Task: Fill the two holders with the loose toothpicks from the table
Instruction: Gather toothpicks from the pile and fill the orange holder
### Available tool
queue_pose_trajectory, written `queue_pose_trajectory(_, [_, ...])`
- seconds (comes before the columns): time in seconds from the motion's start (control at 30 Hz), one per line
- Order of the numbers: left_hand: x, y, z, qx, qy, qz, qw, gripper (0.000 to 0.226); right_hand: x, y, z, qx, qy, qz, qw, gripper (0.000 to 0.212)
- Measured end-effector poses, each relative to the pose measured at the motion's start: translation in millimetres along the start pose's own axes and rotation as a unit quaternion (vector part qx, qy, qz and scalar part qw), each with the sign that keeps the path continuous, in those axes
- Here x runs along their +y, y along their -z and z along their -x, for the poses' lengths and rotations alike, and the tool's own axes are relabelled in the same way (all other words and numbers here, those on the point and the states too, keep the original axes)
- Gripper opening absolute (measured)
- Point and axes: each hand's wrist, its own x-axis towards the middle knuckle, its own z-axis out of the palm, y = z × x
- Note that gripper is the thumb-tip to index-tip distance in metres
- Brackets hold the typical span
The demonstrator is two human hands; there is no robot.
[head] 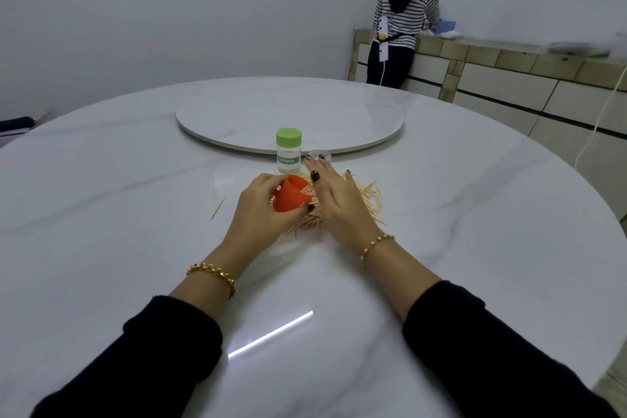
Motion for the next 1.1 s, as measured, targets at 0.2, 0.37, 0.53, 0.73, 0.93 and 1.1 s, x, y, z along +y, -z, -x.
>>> queue_pose_trajectory(0.2, [-9, -4, -7, 0.011, -0.002, -0.004, 1.0, 0.054, 40, 38, -3, 0.036, -0.124, 0.01, 0.992, 0.038])
queue_pose_trajectory(0.37, [-16, -7, -15, 0.011, -0.012, -0.018, 1.0, 0.056, 73, 60, -4, -0.001, -0.234, 0.072, 0.97, 0.041])
queue_pose_trajectory(0.53, [-23, -11, -23, 0.013, -0.02, -0.036, 0.999, 0.055, 69, 46, -10, -0.052, -0.18, 0.123, 0.975, 0.029])
queue_pose_trajectory(0.73, [-27, -11, -25, 0.01, -0.034, -0.048, 0.998, 0.056, 69, 40, -20, -0.027, -0.145, 0.078, 0.986, 0.036])
queue_pose_trajectory(0.93, [-26, -12, -25, 0.005, -0.037, -0.048, 0.998, 0.054, 84, 30, -38, 0.008, -0.168, 0.131, 0.977, 0.024])
queue_pose_trajectory(1.1, [-27, -11, -26, 0.001, -0.036, -0.047, 0.998, 0.054, 77, 25, -44, 0.055, -0.146, 0.161, 0.975, 0.017])
